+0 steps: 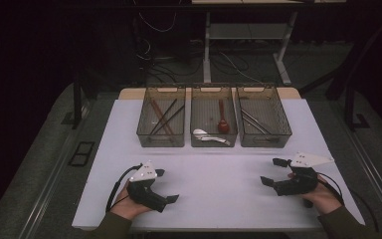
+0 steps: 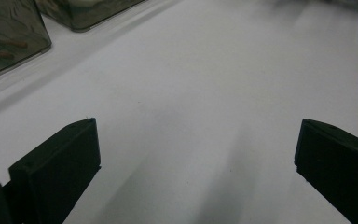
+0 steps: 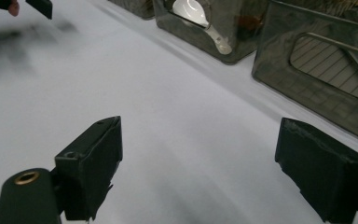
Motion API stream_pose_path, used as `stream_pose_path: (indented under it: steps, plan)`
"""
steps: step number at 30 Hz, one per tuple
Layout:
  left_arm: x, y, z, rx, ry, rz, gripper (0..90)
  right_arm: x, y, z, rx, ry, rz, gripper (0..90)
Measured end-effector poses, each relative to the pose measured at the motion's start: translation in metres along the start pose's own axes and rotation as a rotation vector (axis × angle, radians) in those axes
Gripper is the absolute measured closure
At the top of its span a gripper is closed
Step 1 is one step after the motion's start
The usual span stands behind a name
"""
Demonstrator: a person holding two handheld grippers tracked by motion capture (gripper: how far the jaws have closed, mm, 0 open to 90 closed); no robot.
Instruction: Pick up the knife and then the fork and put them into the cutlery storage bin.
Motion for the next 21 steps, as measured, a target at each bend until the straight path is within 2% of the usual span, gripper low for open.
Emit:
stream_pose_path:
  steps: [8, 21]
  plan:
    - [-0.0002, -0.0001, -0.0002, 0.000, -0.001, -0.002, 0.0, -0.0056, -0.0022, -0.0076, 0.019, 0.014, -0.019, 14.8]
    - [-0.0002, 0.0000, -0.0001, 0.000, -0.004, -0.004, 0.0, -0.0077, -0.0038, -0.0085, 0.022, 0.027, -0.032, 14.8]
Point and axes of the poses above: each handheld gripper's, and its own axes: y roughly backward along the jaws, x roughly out of its top, z roughly to its right, the point moved 6 cm from there along -y, roughly forward along the jaws, and after that the axes turned 4 degrees about y, right-handed, at the moved point
